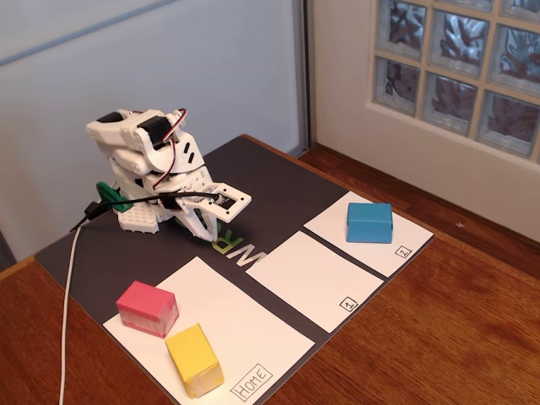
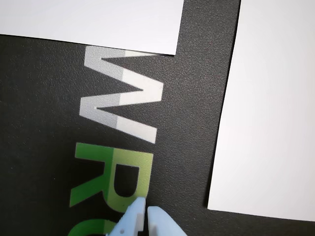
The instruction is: Move box blue to zone 2
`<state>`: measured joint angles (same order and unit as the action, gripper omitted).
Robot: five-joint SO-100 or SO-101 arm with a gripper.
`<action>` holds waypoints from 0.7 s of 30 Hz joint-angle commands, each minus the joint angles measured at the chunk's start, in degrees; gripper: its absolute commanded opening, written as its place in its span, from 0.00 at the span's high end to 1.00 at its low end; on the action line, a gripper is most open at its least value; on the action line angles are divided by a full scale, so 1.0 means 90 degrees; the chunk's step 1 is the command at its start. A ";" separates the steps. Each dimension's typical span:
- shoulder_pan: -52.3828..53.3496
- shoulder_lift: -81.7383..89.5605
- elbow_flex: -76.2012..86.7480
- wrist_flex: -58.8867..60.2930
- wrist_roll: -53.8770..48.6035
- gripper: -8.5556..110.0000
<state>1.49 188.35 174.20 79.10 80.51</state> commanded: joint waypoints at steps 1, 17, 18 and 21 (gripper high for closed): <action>0.0020 0.0332 -0.0010 0.0410 0.0000 0.93; -0.0039 0.0332 -0.0010 0.0410 0.0000 0.93; -0.0039 0.0332 -0.0010 0.0410 0.0000 0.93; -0.0039 0.0332 -0.0010 0.0410 0.0000 0.93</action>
<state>0.88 188.35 174.20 79.10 80.51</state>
